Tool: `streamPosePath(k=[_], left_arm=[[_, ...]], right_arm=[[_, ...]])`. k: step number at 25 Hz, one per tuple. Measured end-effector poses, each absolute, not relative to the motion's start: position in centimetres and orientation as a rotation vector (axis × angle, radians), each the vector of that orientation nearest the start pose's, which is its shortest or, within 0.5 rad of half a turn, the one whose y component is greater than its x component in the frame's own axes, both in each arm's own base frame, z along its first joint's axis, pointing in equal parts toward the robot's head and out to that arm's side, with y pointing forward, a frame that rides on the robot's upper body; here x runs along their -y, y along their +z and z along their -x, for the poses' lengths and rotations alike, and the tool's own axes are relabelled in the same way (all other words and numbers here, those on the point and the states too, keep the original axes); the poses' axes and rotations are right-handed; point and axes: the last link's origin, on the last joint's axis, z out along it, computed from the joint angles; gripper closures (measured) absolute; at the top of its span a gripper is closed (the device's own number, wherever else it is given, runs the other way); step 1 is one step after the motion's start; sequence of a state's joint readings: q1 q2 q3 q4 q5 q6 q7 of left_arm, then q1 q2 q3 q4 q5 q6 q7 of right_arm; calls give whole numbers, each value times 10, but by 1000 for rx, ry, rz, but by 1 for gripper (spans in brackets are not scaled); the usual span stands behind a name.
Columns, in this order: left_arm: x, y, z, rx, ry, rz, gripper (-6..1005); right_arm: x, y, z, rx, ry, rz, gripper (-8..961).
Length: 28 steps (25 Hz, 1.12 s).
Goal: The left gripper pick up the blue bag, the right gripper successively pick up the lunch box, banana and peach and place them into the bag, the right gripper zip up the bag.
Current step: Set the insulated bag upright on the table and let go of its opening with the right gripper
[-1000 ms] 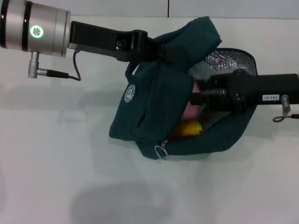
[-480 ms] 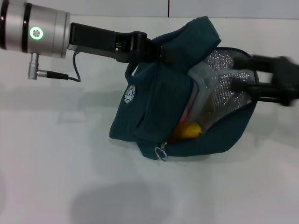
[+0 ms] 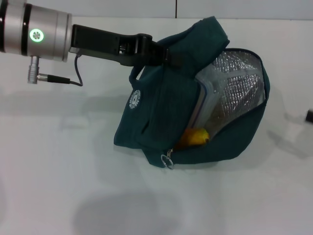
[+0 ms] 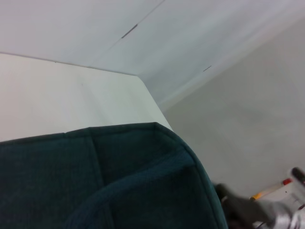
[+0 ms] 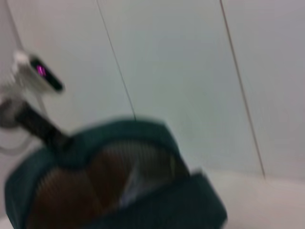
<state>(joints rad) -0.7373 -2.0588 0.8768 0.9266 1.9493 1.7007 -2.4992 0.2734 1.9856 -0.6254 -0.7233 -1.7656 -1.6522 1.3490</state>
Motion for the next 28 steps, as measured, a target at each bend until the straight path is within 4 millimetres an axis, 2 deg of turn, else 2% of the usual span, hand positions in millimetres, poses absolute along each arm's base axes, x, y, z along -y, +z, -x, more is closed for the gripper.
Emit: streamPosePath(k=[3,4,5,9,13,17,20,26,28], left_arm=[[-371,25,139,1554,-662,2792,908],[-371,25,138,1552,-661,2794,908],[-371,25,138,1551,-661,2795,908],[-371,25,139,1553,-660,2792,908],[-371,25,140,1557,-660,2790,908],[-370,26,144,1568,-659,2781,908],[-368,27,149,1583,-662,2768,907],[-367,28,154,1593,-659,2755,907],[-366,28,157,1597,-656,2750,907]], right_arm=[[-284,53,-328,-722,765,2453,232],[-284,53,-328,-722,765,2453,231],[-291,41,-325,-736,748,2474,231],[-319,19,-312,-726,677,2509,231],[-346,11,-303,-716,626,2461,231],[-366,18,-301,-702,641,2328,232],[-371,32,-299,-634,762,2184,232],[-356,66,-296,-429,991,1937,232],[-349,73,-294,-372,1041,1909,231]])
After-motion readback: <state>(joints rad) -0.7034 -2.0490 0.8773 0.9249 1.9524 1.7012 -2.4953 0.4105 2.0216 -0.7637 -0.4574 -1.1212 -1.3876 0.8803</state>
